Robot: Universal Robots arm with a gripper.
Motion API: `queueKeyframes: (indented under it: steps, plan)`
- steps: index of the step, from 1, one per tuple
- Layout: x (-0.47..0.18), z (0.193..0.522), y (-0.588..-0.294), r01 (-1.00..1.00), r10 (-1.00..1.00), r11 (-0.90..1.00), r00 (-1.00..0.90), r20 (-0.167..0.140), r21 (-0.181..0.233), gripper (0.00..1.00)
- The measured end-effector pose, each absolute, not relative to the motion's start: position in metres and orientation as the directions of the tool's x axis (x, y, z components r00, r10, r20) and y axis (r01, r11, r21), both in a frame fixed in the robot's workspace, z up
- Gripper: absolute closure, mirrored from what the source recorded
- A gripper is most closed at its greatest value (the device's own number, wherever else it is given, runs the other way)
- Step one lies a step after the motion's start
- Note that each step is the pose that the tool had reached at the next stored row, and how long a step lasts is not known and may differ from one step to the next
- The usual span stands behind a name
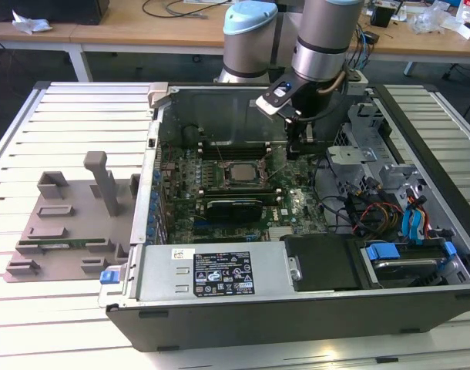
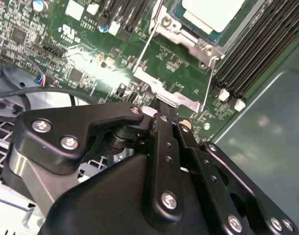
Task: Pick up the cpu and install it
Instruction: 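Close the cpu cover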
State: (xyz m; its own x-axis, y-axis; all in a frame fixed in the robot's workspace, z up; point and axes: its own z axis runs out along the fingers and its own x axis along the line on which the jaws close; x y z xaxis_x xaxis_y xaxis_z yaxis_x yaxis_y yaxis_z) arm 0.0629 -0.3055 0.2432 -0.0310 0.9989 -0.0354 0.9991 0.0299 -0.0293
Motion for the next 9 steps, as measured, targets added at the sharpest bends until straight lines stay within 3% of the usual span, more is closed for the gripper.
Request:
queueKeyframes:
  steps: [9]
  plan:
    - [0.043, 0.243, -0.306, 0.999, 0.999, 0.030, -0.031, -0.036, -0.029, 0.89]
